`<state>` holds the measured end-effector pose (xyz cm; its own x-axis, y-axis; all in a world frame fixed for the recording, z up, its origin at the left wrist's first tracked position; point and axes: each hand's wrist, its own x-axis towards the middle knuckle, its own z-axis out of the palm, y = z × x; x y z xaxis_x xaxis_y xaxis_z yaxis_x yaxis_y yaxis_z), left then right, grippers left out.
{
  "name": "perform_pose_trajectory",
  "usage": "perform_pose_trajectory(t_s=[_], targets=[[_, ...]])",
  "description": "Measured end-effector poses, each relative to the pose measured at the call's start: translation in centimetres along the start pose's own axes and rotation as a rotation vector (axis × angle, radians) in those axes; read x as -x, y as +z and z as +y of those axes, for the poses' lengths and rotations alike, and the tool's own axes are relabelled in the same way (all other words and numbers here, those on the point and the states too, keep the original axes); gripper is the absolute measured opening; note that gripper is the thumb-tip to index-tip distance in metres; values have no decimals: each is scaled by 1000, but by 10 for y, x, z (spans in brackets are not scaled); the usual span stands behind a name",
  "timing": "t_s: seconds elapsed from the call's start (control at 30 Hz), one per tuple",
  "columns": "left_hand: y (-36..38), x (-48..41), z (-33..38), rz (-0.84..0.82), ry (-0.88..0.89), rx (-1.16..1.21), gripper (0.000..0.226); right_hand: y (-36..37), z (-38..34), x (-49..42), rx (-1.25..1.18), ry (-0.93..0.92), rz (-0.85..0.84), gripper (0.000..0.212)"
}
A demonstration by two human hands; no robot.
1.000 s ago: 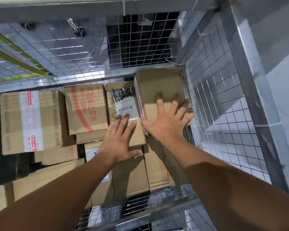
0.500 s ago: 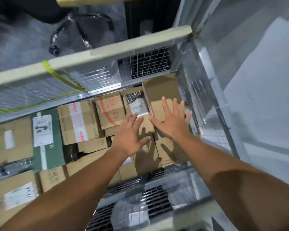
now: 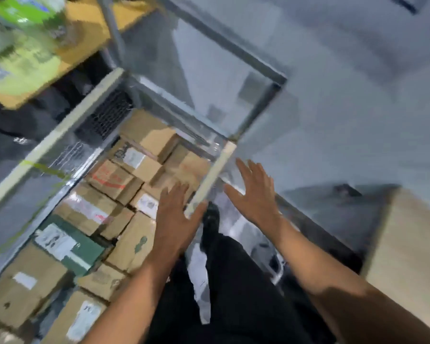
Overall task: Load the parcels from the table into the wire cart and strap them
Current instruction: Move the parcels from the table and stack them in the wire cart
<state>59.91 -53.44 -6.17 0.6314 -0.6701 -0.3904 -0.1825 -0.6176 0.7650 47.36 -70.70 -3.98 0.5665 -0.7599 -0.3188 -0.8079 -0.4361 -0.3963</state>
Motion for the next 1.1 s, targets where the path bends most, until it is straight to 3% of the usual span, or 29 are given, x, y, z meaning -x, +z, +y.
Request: perform_pose_trajectory(t_s=[0.23, 0.37, 0.6, 0.87, 1.1], targets=[[52, 30, 81, -295, 319, -186, 74, -44, 100, 164, -189, 461, 249, 76], [107, 64, 136, -485, 526, -326, 81, -67, 157, 261, -277, 695, 394, 79], [244, 222, 204, -802, 979, -531, 94, -69, 221, 474, -461, 1124, 761, 74], [331, 462, 183, -1195, 1181, -624, 90, -15, 227, 728, -573, 1485, 1060, 72], [391, 583, 167, -1433, 1320, -770, 76, 12, 249, 835, -679, 1616, 1253, 73]])
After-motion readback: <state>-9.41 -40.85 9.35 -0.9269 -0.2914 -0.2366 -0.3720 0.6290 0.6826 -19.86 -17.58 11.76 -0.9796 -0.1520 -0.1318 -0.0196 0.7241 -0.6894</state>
